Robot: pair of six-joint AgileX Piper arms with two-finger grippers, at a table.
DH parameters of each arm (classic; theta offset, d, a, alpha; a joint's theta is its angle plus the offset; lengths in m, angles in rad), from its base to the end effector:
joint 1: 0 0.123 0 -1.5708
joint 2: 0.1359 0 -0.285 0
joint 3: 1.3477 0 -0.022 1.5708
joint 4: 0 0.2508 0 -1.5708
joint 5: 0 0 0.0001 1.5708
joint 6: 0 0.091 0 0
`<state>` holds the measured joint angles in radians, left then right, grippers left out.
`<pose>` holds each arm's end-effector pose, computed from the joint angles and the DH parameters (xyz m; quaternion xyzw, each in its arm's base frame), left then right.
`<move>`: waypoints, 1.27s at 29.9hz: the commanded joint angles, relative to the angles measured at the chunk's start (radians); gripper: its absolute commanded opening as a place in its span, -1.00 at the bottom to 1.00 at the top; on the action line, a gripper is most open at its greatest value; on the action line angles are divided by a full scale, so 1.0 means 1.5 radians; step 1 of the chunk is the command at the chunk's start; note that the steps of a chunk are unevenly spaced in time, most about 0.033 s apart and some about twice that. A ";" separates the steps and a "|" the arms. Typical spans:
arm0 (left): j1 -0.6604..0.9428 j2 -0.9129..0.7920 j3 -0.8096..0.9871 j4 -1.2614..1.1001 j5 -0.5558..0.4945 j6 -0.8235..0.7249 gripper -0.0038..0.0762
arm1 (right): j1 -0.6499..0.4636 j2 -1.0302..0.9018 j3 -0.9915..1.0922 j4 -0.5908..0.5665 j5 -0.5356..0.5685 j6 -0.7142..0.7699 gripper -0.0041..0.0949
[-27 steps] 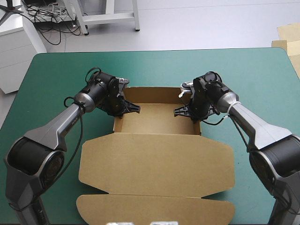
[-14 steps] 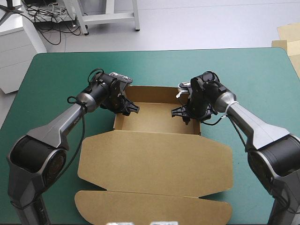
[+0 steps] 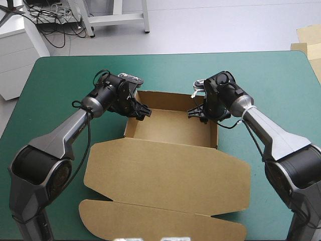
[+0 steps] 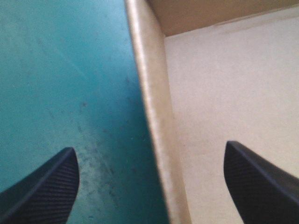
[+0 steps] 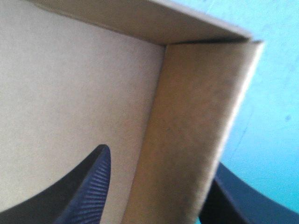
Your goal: Fold the box
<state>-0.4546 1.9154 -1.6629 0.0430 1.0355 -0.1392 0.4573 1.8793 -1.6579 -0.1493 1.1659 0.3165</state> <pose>0.3748 -0.1794 0.2714 0.1616 0.9694 -0.0345 0.1818 0.3629 0.1647 0.2818 -0.0893 0.9843 -0.0158 0.1517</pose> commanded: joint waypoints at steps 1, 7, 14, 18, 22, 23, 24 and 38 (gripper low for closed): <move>-0.005 -0.037 -0.058 0.002 0.026 -0.004 0.60 | 0.000 -0.034 -0.065 -0.056 0.040 0.002 0.07; -0.005 -0.037 -0.112 0.005 0.077 -0.004 0.60 | 0.000 -0.045 -0.129 -0.065 0.060 0.002 0.07; -0.005 -0.046 -0.205 0.087 0.166 0.045 0.60 | 0.000 -0.097 -0.171 -0.076 0.060 -0.113 0.07; -0.005 -0.081 -0.226 0.152 0.166 0.047 0.50 | 0.000 -0.157 -0.175 -0.116 0.060 -0.114 0.07; -0.005 -0.119 -0.228 0.166 0.166 0.045 0.17 | 0.000 -0.224 -0.175 -0.125 0.060 -0.091 0.07; -0.005 -0.129 -0.228 0.160 0.166 0.045 0.03 | 0.000 -0.239 -0.175 -0.125 0.060 -0.080 0.07; -0.005 -0.139 -0.228 0.149 0.166 0.047 -0.16 | 0.000 -0.250 -0.175 -0.125 0.060 -0.072 0.07; -0.005 -0.319 -0.226 0.048 0.166 0.116 -0.93 | 0.000 -0.258 -0.172 -0.021 0.060 0.006 0.07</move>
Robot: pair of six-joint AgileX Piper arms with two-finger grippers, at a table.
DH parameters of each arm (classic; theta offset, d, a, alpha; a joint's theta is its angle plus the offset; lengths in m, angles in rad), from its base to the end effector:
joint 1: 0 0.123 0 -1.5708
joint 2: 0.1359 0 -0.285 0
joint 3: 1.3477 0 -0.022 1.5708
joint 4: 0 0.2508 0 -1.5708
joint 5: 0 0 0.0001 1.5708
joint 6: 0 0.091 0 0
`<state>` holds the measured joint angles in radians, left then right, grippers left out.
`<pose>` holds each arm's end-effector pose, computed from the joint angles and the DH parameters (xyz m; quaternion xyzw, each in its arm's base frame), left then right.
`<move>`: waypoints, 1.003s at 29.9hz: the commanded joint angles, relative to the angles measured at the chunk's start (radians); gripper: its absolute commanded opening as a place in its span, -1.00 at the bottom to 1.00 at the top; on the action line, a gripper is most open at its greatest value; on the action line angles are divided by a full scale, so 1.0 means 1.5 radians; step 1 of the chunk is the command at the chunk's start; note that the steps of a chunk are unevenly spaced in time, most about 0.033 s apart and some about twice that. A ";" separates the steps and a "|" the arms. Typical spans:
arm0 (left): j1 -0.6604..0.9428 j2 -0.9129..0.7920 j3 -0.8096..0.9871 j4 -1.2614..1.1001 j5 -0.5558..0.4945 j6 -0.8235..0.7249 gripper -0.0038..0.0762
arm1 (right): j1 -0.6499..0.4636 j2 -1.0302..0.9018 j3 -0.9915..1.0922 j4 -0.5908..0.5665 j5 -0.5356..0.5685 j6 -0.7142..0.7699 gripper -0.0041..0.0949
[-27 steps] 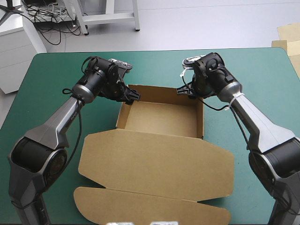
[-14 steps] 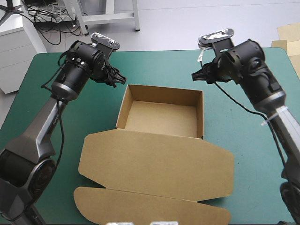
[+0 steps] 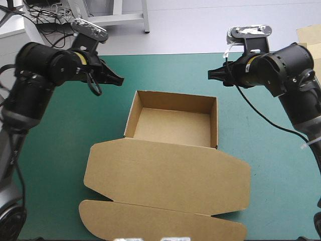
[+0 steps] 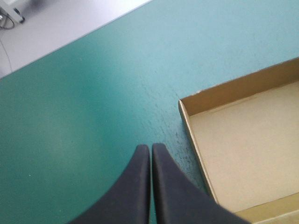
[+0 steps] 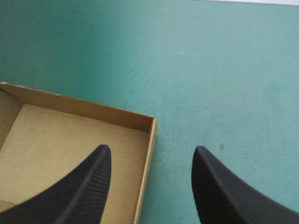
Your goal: Fold the box
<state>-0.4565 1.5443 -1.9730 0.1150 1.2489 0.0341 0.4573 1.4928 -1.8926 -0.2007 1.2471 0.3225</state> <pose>0.2788 -0.1259 0.4887 0.2161 0.8861 -0.0292 0.4090 0.2704 0.1139 0.4831 -0.0534 0.9128 0.0568 0.4009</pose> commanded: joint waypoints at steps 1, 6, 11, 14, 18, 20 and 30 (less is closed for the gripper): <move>-0.003 -0.089 -0.016 0.000 0.024 0.000 -0.93 | 0.000 0.010 -0.016 0.017 0.006 0.002 0.07; -0.003 -0.186 0.073 0.026 0.024 -0.005 -0.93 | 0.000 0.060 -0.016 0.034 0.006 0.004 0.07; -0.003 -0.301 0.266 0.102 0.012 -0.043 -0.93 | 0.000 0.098 -0.016 0.042 0.006 0.010 0.07; -0.003 -0.363 0.370 0.100 -0.009 -0.057 -0.93 | 0.000 0.113 -0.016 0.048 0.006 0.010 0.07; -0.003 -0.436 0.487 0.094 -0.024 -0.076 -0.93 | 0.000 0.122 0.013 0.048 0.006 0.010 0.07; -0.003 -0.465 0.535 0.097 -0.025 -0.083 -0.93 | -0.005 0.120 0.043 0.047 0.006 0.010 0.06; -0.003 -0.608 0.697 0.056 -0.041 -0.116 -0.93 | -0.028 0.141 0.157 0.071 -0.001 0.027 0.06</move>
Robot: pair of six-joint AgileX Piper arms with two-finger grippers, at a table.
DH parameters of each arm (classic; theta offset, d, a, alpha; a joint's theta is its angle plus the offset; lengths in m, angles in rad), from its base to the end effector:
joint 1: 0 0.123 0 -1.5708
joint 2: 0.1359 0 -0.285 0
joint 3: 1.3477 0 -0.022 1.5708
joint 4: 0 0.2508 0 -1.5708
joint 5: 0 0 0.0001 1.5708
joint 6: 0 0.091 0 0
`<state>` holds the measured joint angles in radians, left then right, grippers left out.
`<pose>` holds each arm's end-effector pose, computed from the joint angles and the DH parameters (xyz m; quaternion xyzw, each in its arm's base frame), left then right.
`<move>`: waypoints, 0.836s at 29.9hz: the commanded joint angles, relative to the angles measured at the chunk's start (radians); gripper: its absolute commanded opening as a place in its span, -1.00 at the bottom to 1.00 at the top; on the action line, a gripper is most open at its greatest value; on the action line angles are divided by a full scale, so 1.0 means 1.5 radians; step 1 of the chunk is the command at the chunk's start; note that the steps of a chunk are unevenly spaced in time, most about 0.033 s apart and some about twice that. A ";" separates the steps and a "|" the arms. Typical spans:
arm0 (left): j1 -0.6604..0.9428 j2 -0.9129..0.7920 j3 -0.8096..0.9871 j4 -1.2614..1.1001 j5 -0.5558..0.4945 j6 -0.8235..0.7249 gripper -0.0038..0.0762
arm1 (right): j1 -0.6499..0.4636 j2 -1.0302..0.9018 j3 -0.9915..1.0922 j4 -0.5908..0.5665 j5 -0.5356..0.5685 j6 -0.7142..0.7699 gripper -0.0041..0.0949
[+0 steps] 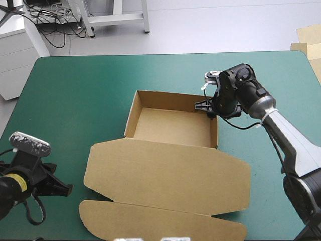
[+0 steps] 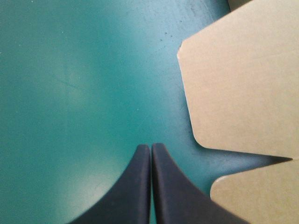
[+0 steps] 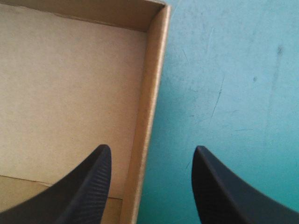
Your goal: Fold the box
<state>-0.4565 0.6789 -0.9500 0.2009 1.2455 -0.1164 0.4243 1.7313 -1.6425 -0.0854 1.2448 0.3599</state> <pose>0.0870 -0.0235 0.3699 0.1570 0.9242 0.0020 0.3482 0.3338 0.1427 0.3312 -0.0387 0.9852 0.0227 0.1652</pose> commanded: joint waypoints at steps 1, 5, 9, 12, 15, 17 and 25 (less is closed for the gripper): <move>-0.003 -0.045 0.030 -0.002 -0.038 -0.025 -0.93 | -0.006 -0.013 -0.010 -0.006 0.003 0.005 0.06; -0.003 -0.092 0.099 -0.032 -0.042 -0.026 -0.93 | -0.006 0.023 -0.010 0.004 0.006 0.022 0.06; -0.003 -0.122 0.160 -0.081 -0.067 0.006 -0.93 | -0.006 0.050 -0.010 0.015 0.001 0.027 0.06; -0.003 -0.128 0.197 -0.117 -0.079 0.018 -0.93 | -0.006 0.061 -0.010 0.015 0.003 0.026 0.06; -0.003 -0.128 0.225 -0.125 -0.088 0.018 -0.93 | -0.006 0.070 -0.010 0.012 0.003 0.026 -0.03; -0.003 -0.128 0.242 -0.129 -0.095 0.018 -0.93 | -0.006 0.075 -0.010 0.010 0.003 0.026 -0.23; -0.003 -0.128 0.274 -0.134 -0.120 0.018 -0.93 | -0.006 0.079 -0.013 -0.005 0.006 0.034 -0.96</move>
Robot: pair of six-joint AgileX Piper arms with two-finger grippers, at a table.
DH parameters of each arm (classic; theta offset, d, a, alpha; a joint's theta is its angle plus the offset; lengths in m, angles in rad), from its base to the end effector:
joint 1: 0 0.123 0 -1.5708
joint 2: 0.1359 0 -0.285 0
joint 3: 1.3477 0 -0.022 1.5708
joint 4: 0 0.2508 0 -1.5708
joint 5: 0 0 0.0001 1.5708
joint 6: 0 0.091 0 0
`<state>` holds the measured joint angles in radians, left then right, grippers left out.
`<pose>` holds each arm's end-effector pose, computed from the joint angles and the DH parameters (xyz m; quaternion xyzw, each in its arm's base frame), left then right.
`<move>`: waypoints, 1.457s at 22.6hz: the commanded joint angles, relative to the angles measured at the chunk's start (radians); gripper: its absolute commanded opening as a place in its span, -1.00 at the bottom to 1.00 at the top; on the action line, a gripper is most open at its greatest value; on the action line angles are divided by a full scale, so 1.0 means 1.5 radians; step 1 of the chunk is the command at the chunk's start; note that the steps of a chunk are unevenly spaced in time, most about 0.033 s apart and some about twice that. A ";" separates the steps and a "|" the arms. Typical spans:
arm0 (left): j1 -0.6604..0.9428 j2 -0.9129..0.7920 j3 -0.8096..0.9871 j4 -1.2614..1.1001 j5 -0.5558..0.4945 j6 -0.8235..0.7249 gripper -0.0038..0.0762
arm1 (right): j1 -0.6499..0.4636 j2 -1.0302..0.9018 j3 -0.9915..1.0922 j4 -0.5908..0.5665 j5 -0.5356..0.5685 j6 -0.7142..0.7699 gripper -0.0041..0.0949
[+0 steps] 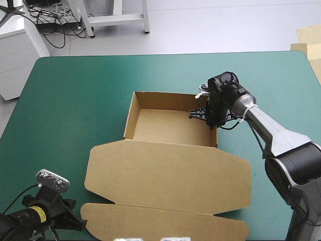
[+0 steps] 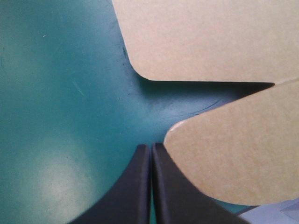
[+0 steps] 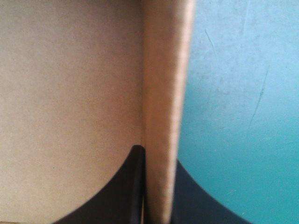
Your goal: Fold the box
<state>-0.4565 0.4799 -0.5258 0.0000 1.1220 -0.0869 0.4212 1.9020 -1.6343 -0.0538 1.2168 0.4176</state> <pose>0.0565 -0.0277 0.2666 0.1760 0.9417 -0.0770 0.2763 0.3620 0.1572 0.2646 -0.0089 0.9959 0.0116 0.0897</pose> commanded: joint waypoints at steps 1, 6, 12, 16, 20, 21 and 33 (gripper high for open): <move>-0.003 0.004 -0.003 -0.004 -0.041 -0.001 -0.93 | -0.004 -0.038 -0.018 -0.036 0.025 -0.002 -0.96; -0.003 0.004 0.010 -0.005 -0.050 -0.001 -0.93 | -0.042 -0.060 -0.045 -0.047 0.025 -0.013 -0.96; -0.003 0.004 0.010 -0.005 -0.052 -0.001 -0.93 | -0.168 -0.102 -0.072 -0.052 0.025 -0.068 -0.96; -0.003 0.004 0.012 0.000 -0.053 -0.004 -0.93 | -0.360 -0.121 -0.072 -0.041 0.025 -0.138 -0.96; -0.003 0.004 0.012 0.000 -0.053 -0.004 -0.93 | -0.553 -0.100 -0.074 -0.041 0.025 -0.196 -0.96; -0.003 0.004 0.012 0.000 -0.053 -0.004 -0.93 | -0.596 -0.093 -0.074 -0.029 0.025 -0.196 -0.96; -0.003 0.004 0.012 0.000 -0.053 -0.007 -0.93 | -0.641 -0.075 -0.074 -0.031 0.025 -0.155 -0.12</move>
<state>-0.4565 0.4799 -0.4870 0.0000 1.0849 -0.0911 -0.5374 1.8319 -1.7128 -0.0904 1.2362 0.1853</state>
